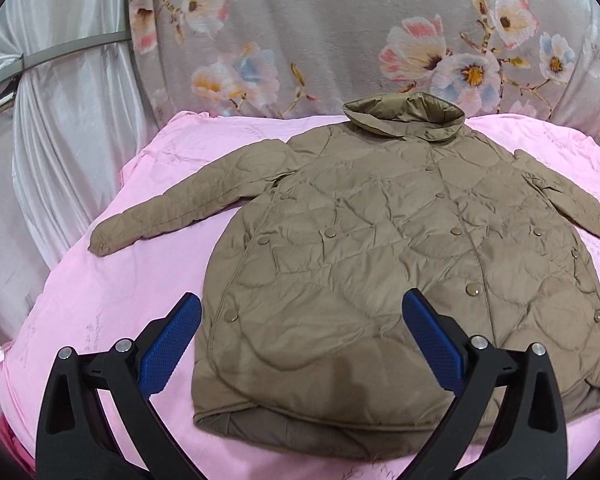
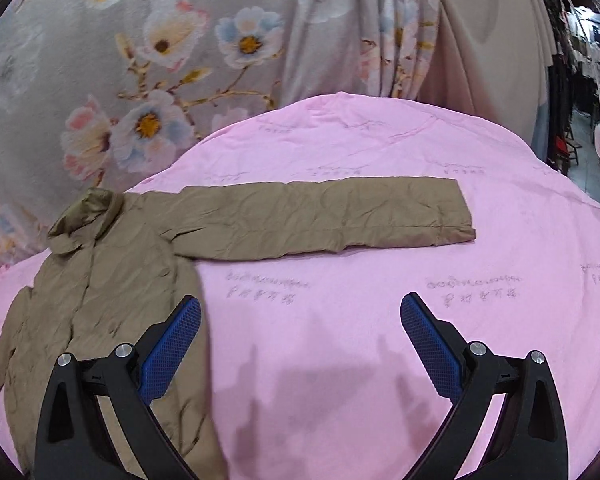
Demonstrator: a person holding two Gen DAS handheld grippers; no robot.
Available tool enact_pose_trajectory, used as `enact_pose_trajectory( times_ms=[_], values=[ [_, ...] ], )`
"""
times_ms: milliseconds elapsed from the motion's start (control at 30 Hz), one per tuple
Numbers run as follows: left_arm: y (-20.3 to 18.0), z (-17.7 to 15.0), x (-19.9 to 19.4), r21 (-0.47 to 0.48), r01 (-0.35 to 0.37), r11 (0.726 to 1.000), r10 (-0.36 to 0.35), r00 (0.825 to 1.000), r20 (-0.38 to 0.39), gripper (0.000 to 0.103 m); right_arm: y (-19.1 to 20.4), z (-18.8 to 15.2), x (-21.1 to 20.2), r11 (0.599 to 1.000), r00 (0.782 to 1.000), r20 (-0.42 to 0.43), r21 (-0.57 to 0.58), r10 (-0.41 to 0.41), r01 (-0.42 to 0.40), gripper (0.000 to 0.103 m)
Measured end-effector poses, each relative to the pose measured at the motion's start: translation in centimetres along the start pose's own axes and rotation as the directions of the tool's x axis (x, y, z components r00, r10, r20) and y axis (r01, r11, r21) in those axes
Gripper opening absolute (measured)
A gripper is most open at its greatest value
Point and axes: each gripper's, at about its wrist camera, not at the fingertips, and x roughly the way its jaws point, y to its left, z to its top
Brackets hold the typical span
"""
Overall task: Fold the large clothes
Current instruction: 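Grasp the jacket's folded hem with the right gripper and lift it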
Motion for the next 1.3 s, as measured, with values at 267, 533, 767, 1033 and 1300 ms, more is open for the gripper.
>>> enact_pose_trajectory(
  times_ms=[267,533,767,1033,1300],
  values=[
    [-0.3,1.1,2.4,-0.025,0.022,0.999,-0.023,0.999,-0.033,0.098,-7.5,3.8,7.2,0.968,0.995,-0.086,0.243,-0.041,0.06,0.096],
    [0.3,0.7,4.5,-0.046,-0.004,0.999,0.001,0.998,-0.056,0.098,-13.0,3.7,11.1,0.89,0.987,-0.161,0.446,-0.017,0.088,0.091],
    [1.6,0.4,5.3,-0.08,-0.026,0.996,0.021,0.997,-0.073,0.098,-12.9,4.9,12.5,0.899,0.99,-0.131,0.425,-0.054,0.106,0.068],
    [3.8,0.7,5.7,-0.101,-0.079,0.992,0.072,0.995,-0.069,0.098,-10.9,8.6,11.8,0.892,0.998,-0.036,0.451,0.044,-0.023,0.008],
    [6.9,0.1,6.4,-0.148,-0.134,0.98,0.121,0.988,-0.092,0.098,10.7,13.3,1.7,0.927,0.919,0.116,-0.029,0.376,-0.375,0.008]
  ],
)
